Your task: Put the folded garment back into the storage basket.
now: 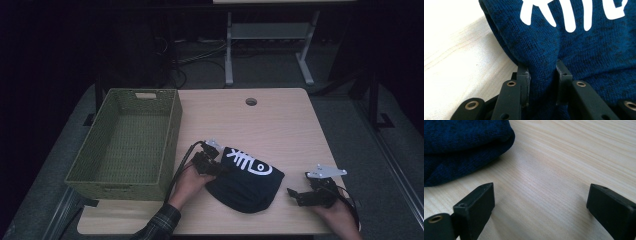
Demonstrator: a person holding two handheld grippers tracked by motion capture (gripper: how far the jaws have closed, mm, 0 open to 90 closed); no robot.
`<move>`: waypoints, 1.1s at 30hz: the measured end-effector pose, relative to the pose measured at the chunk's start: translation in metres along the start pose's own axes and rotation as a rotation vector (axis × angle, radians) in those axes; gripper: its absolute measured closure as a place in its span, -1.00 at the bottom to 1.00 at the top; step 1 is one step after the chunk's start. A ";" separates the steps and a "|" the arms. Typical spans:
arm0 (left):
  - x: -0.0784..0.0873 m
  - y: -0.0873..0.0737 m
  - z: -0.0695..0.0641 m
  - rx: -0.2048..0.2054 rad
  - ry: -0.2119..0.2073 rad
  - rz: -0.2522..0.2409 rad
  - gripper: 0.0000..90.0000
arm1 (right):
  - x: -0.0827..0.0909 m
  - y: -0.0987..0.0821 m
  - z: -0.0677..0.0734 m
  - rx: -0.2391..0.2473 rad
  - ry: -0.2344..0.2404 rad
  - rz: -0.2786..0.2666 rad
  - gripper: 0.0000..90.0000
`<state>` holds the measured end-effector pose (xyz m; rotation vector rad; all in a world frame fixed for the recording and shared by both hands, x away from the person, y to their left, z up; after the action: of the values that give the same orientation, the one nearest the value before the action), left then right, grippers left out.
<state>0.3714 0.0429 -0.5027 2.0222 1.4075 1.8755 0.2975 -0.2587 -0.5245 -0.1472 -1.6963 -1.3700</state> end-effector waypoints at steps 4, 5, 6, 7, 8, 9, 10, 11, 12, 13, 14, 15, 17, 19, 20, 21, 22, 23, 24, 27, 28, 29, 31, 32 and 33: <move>0.005 0.002 -0.003 -0.006 -0.004 0.018 0.60 | 0.000 0.000 0.000 0.000 0.000 0.000 -0.83; 0.007 0.004 -0.005 -0.004 -0.003 0.014 0.60 | 0.000 0.000 0.000 0.000 0.000 0.000 -0.83; 0.009 0.005 -0.006 -0.004 -0.006 0.018 0.60 | 0.000 0.000 0.000 0.000 0.000 0.000 -0.83; 0.011 0.006 -0.007 -0.006 -0.007 0.021 0.60 | 0.000 0.000 0.000 0.000 0.000 0.000 -0.83; 0.013 0.007 -0.009 -0.008 -0.008 0.023 0.60 | 0.000 0.000 0.000 0.000 0.000 0.000 -0.83; 0.015 0.008 -0.010 -0.007 -0.010 0.024 0.60 | 0.000 0.000 0.000 0.000 0.000 0.000 -0.83; 0.017 0.009 -0.012 -0.007 -0.011 0.023 0.60 | 0.000 0.000 0.000 0.000 0.000 0.000 -0.83; 0.019 0.010 -0.014 -0.009 -0.016 0.024 0.60 | 0.000 0.000 0.000 0.000 0.000 0.000 -0.83; 0.021 0.011 -0.016 -0.008 -0.022 0.021 0.60 | 0.000 0.000 0.000 0.001 0.000 0.000 -0.83; 0.022 0.012 -0.017 -0.009 -0.025 0.023 0.60 | 0.000 0.000 0.000 0.001 0.000 0.000 -0.83; 0.024 0.013 -0.019 -0.013 -0.026 0.023 0.61 | 0.000 0.000 0.000 0.001 0.000 0.000 -0.83; 0.025 0.015 -0.020 -0.018 -0.027 0.025 0.61 | 0.000 0.000 0.000 0.001 0.000 0.000 -0.83; 0.029 0.017 -0.023 -0.023 -0.029 0.030 0.61 | 0.000 0.000 0.000 -0.001 0.000 0.000 -0.83; 0.033 0.021 -0.025 -0.022 -0.046 0.035 0.61 | 0.000 0.000 0.000 -0.001 0.000 0.000 -0.83; 0.035 0.023 -0.026 -0.026 -0.050 0.041 0.60 | 0.000 0.000 0.000 -0.003 0.000 0.001 -0.83; 0.037 0.025 -0.027 -0.030 -0.048 0.045 0.60 | 0.000 0.000 0.000 -0.001 0.000 0.001 -0.83; 0.040 0.027 -0.028 -0.032 -0.049 0.056 0.61 | 0.000 0.000 0.000 -0.001 0.000 0.000 -0.83; 0.042 0.028 -0.029 -0.037 -0.051 0.058 0.61 | 0.000 0.000 0.000 -0.003 0.000 0.001 -0.83; 0.045 0.030 -0.030 -0.038 -0.054 0.059 0.61 | 0.000 0.000 0.000 -0.003 0.000 0.001 -0.83; 0.052 0.035 -0.033 -0.044 -0.057 0.067 0.61 | 0.000 0.000 0.000 -0.004 0.001 0.002 -0.83; 0.054 0.037 -0.034 -0.046 -0.061 0.070 0.61 | 0.000 0.000 0.000 -0.004 0.001 0.002 -0.83; 0.057 0.038 -0.035 -0.050 -0.063 0.076 0.61 | 0.000 0.000 0.000 -0.004 0.001 0.002 -0.83; 0.062 0.041 -0.036 -0.056 -0.070 0.083 0.61 | 0.000 0.000 0.000 -0.003 0.001 0.001 -0.83; 0.064 0.042 -0.036 -0.060 -0.073 0.087 0.61 | 0.000 0.000 0.000 -0.003 0.001 0.001 -0.83; 0.067 0.044 -0.037 -0.062 -0.073 0.090 0.61 | 0.000 0.000 0.000 -0.003 0.001 0.001 -0.83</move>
<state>0.3561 0.0396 -0.4161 2.1348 1.2455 1.8336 0.2973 -0.2586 -0.5245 -0.1494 -1.6935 -1.3719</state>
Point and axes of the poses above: each handheld gripper's, and its own axes: x roughly backward along the jaws, y roughly out of its top, z roughly to its left, the point moved 6 cm from there along -x, roughly forward along the jaws, and after that the axes turned 1 degree about -x, right-handed, at the moved point
